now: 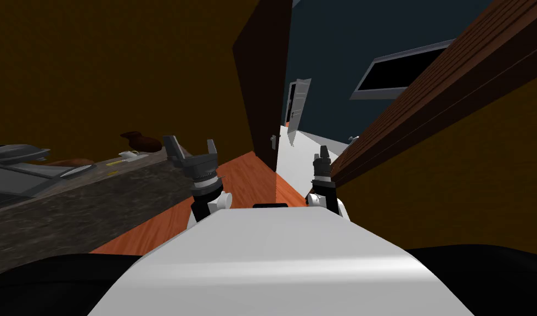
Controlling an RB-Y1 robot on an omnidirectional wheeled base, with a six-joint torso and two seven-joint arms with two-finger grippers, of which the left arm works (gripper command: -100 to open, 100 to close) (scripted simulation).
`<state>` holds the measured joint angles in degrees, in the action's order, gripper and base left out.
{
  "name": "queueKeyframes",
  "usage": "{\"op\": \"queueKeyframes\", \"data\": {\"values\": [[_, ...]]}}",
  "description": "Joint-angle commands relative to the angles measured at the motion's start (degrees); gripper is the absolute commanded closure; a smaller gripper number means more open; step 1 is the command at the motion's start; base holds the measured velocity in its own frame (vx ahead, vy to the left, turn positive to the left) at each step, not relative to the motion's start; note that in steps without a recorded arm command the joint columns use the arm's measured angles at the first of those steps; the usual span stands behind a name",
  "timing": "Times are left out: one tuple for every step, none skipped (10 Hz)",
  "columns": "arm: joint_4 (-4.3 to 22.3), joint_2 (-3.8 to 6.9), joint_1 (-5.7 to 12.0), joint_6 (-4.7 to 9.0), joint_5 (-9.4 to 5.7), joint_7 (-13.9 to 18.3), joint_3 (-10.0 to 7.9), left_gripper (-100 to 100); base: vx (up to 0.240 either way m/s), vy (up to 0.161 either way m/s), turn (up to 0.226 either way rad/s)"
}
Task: Push the door open
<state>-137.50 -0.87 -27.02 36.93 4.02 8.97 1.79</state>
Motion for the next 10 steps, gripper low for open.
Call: {"op": "queueKeyframes", "data": {"values": [[2.05,0.51,1.09,-0.35,-0.18,-0.08,0.13,-100,0.136,-0.009,-0.106],[3.71,0.89,1.97,-0.63,-0.32,-0.15,0.23,-100,0.079,0.069,-0.151],[5.73,1.30,3.04,-0.97,-0.50,-0.23,0.36,-100,0.081,0.098,-0.177],[6.92,1.53,3.67,-1.17,-0.60,-0.28,0.44,-100,0.079,0.079,-0.138],[8.12,1.77,4.31,-1.38,-0.70,-0.33,0.51,-100,0.067,0.060,-0.089],[9.40,2.00,4.99,-1.60,-0.81,-0.38,0.59,-100,0.059,0.059,-0.077],[10.91,2.24,5.79,-1.85,-0.94,-0.45,0.69,-100,0.058,0.060,-0.117],[12.41,2.49,6.59,-2.11,-1.07,-0.51,0.78,-100,0.082,0.044,-0.143],[13.92,2.73,7.38,-2.36,-1.20,-0.57,0.87,-100,0.092,0.044,-0.130],[15.56,2.97,8.26,-2.64,-1.35,-0.64,0.98,-100,0.083,0.067,-0.134]]}}
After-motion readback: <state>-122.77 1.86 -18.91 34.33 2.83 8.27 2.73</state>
